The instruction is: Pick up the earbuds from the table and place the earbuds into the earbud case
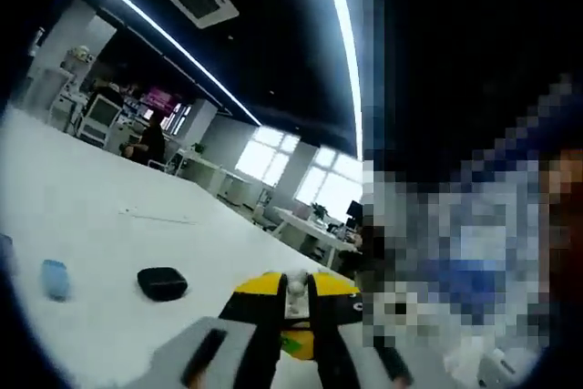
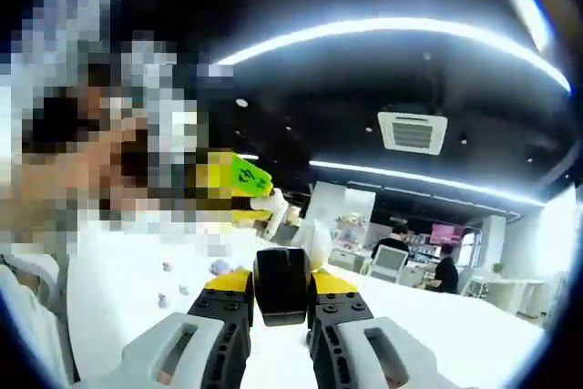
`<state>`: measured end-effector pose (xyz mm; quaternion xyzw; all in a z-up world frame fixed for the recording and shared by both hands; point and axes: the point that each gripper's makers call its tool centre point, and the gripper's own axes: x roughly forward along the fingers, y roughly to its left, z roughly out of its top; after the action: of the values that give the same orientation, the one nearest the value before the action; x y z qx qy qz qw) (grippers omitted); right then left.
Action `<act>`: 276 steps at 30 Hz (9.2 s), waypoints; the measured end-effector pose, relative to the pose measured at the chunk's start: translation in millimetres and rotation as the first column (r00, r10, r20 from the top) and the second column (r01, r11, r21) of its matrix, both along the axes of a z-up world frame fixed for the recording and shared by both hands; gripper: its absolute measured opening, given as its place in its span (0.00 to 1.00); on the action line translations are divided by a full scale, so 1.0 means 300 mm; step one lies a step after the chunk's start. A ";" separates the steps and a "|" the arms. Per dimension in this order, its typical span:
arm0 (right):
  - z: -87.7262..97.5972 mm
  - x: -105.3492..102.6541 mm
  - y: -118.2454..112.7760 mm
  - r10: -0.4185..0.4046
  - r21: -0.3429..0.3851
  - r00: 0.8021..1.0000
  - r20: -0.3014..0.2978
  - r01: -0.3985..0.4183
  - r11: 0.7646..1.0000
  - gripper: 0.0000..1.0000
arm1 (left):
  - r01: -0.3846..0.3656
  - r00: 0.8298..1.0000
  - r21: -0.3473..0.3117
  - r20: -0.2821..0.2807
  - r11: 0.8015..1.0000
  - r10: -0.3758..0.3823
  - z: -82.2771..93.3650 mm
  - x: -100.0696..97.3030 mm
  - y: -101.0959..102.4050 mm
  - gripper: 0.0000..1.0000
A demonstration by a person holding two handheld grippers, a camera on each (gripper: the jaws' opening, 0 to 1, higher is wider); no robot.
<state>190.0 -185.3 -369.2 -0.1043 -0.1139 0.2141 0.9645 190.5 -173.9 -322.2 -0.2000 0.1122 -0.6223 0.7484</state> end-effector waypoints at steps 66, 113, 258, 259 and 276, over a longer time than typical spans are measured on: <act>0.033 -0.009 -0.113 -0.281 -0.173 0.938 0.202 0.316 0.933 0.21 | -0.132 0.991 0.003 0.002 0.991 0.132 -0.030 -0.076 -0.131 0.13; 0.004 -0.037 0.020 0.351 0.272 0.934 -0.068 -0.321 0.907 0.21 | 0.231 0.808 0.361 0.446 0.903 -0.385 -0.013 -0.168 -0.041 0.31; 0.101 -0.211 0.148 0.768 0.661 0.640 -0.024 -0.566 0.492 0.21 | -0.157 0.363 0.189 0.924 0.969 -0.121 -0.026 -0.263 0.064 0.38; 0.101 -0.210 0.147 0.767 0.667 0.641 -0.024 -0.562 0.490 0.21 | -0.181 0.338 0.181 0.935 0.967 -0.112 -0.022 -0.257 0.066 0.41; 0.093 -0.186 0.143 0.774 0.731 0.631 -0.053 -0.504 0.461 0.22 | -0.291 0.223 0.227 0.961 0.929 -0.165 -0.055 -0.221 0.032 0.38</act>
<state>134.1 -142.5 -341.4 0.3359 -0.0236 0.5285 0.7793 124.1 -164.4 -338.6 0.3673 -0.2742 -0.5457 0.7014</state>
